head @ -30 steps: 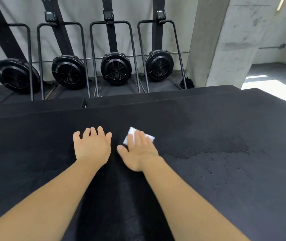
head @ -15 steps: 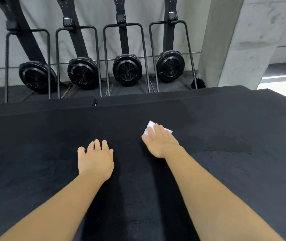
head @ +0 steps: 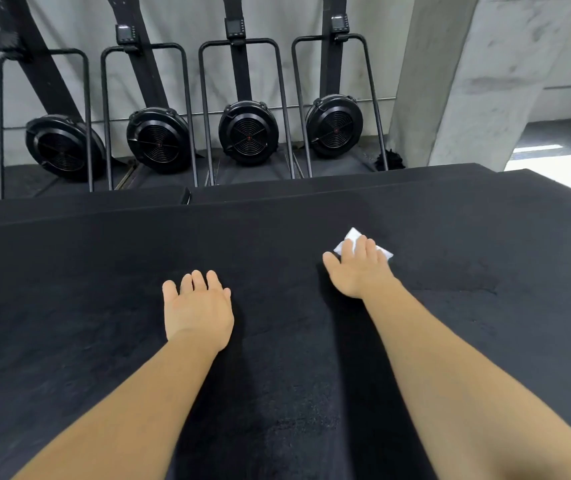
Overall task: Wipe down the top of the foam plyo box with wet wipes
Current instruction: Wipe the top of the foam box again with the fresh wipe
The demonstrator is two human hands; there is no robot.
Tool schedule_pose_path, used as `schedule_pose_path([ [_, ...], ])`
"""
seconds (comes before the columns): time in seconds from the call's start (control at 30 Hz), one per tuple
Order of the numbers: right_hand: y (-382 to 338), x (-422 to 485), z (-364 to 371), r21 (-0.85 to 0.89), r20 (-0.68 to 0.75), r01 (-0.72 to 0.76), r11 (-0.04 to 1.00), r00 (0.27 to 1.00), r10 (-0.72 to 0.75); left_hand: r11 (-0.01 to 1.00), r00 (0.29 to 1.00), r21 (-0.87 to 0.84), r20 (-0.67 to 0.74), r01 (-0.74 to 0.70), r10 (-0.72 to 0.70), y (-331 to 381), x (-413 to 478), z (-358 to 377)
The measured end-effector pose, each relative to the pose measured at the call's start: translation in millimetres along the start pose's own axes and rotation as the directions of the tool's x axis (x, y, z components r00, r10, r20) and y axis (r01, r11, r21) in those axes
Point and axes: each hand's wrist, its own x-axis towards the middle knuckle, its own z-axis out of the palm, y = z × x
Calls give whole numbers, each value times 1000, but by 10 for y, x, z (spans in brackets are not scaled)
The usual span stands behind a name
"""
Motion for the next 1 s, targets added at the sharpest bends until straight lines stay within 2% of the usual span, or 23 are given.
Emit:
schedule_pose_path([
  [0.33, -961, -670, 322, 16, 156, 206, 978, 966, -206, 998, 1000, -58, -20, -6, 5, -13, -5, -7],
  [0.53, -872, -577, 273, 81, 160, 305, 949, 936, -314, 998, 999, -58, -47, -4, 1, -16, 12, 23],
  [0.67, -493, -291, 145, 81, 71, 252, 964, 964, -257, 1000, 999, -25, -54, -3, 1, -2, 36, 79],
  [0.83, -5, 56, 4, 63, 49, 110, 992, 992, -113, 999, 999, 34, -31, -12, 13, -9, 50, 98],
  [1.0, 227, 116, -106, 135, 43, 0, 991, 999, -6, 999, 999, 36, -38, -23, 25, -5, 52, 104],
])
